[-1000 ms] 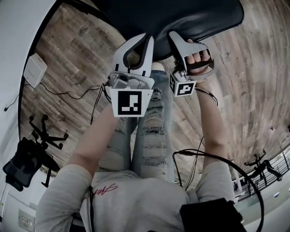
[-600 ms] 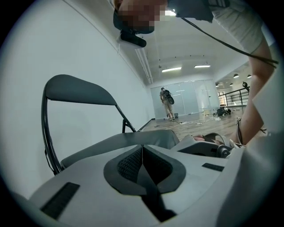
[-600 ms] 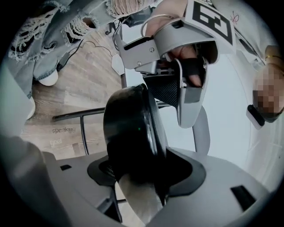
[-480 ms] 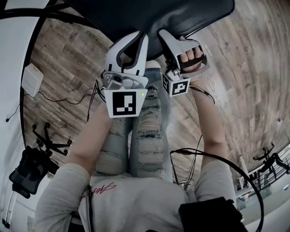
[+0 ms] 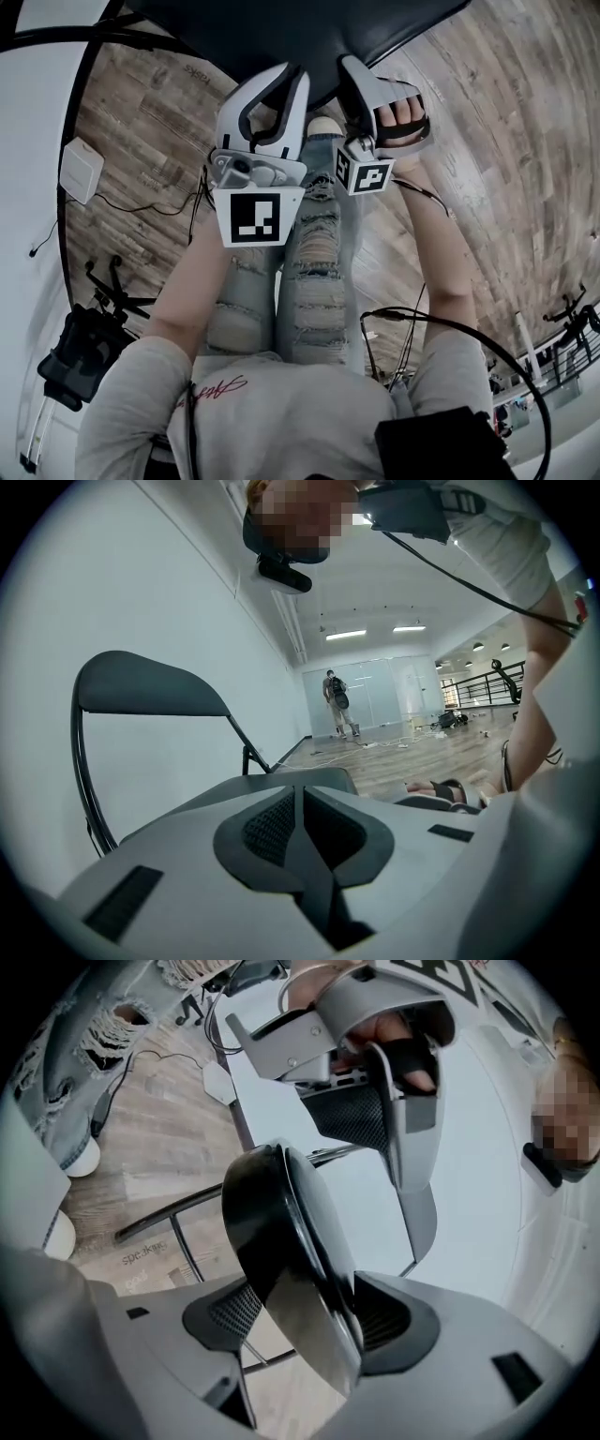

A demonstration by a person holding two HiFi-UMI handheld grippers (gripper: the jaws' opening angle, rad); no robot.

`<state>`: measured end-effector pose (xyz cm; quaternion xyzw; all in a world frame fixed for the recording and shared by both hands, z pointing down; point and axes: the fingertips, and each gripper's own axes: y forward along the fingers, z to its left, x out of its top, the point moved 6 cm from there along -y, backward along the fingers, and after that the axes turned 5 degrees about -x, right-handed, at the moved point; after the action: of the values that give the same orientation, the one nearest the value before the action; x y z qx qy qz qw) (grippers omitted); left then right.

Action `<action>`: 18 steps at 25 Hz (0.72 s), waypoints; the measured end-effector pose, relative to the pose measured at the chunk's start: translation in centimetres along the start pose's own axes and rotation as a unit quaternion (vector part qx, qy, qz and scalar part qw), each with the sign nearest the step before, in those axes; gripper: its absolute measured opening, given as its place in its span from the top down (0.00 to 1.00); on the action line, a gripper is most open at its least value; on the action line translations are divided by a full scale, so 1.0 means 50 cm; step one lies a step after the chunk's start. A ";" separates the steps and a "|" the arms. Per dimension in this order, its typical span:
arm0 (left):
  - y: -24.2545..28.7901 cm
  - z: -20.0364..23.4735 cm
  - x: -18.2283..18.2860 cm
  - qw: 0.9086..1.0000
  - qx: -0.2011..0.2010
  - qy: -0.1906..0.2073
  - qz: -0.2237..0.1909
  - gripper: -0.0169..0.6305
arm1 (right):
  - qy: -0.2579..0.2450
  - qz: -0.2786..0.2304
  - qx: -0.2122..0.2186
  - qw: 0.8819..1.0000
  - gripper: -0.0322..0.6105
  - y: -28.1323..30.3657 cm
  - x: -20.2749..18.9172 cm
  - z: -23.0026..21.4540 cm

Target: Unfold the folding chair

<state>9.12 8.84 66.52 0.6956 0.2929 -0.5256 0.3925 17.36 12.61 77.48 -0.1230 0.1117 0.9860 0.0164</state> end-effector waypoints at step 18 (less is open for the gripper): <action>-0.050 0.065 0.389 0.997 -0.003 -0.035 -0.068 0.94 | 0.268 0.167 -0.147 0.937 0.93 -0.125 0.034 -0.559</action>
<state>10.81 7.24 46.80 0.6539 0.3272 -0.5744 0.3680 22.77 12.42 49.29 -0.3634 -0.0155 0.9104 -0.1970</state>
